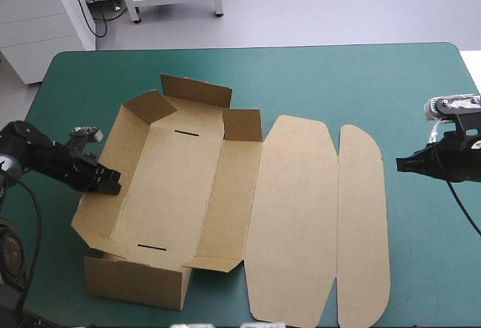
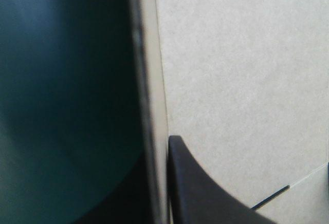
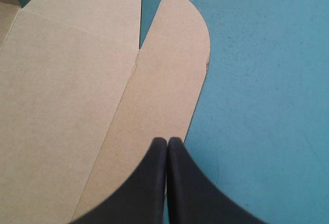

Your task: Fold the box

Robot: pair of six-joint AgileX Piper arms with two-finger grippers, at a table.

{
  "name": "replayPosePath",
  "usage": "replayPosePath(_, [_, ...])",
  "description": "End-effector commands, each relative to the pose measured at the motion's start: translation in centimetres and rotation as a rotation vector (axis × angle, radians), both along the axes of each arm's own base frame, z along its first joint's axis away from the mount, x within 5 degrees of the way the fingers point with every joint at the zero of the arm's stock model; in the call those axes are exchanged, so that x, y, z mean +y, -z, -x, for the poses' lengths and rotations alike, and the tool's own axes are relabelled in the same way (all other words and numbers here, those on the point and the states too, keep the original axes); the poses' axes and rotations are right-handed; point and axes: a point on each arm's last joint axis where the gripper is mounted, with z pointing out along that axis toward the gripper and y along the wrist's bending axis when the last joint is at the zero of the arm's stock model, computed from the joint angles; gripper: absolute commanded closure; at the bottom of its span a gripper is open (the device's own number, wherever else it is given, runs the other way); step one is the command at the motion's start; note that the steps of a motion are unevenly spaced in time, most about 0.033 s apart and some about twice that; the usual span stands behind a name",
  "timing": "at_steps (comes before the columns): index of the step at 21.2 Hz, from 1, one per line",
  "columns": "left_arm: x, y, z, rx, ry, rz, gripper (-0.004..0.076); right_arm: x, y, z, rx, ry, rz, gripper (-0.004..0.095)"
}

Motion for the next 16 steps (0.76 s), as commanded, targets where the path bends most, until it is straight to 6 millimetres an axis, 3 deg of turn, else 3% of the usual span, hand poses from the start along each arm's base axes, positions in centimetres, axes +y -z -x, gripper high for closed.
replayPosePath(1, [-2.2,-4.9,-1.4,-0.176,0.116,-0.055,0.0731,0.1,-1.2,0.1,-0.073,0.004,-0.006,0.0928])
replayPosePath(4, [-4.4,-7.5,-3.0,-0.337,0.231,-0.164,0.0731,0.1,-1.2,0.1,-0.073,0.004,-0.006,0.0928])
replayPosePath(7, [-10.1,-10.9,-5.0,-0.593,0.400,-0.290,0.0731,0.1,-1.2,0.1,-0.072,0.003,-0.006,0.0928])
replayPosePath(9, [-13.6,-12.0,-6.0,-0.751,0.487,-0.396,0.0731,0.1,-1.2,0.1,-0.070,0.003,-0.006,0.0928])
replayPosePath(14, [-22.1,-11.6,-7.0,-1.015,0.677,-0.512,0.0731,0.1,-1.2,0.1,-0.067,0.001,-0.007,0.0928])
replayPosePath(16, [-24.4,-11.7,-7.0,-1.124,0.709,-0.532,0.0731,0.1,-1.2,0.1,-0.067,0.001,-0.007,0.0928])
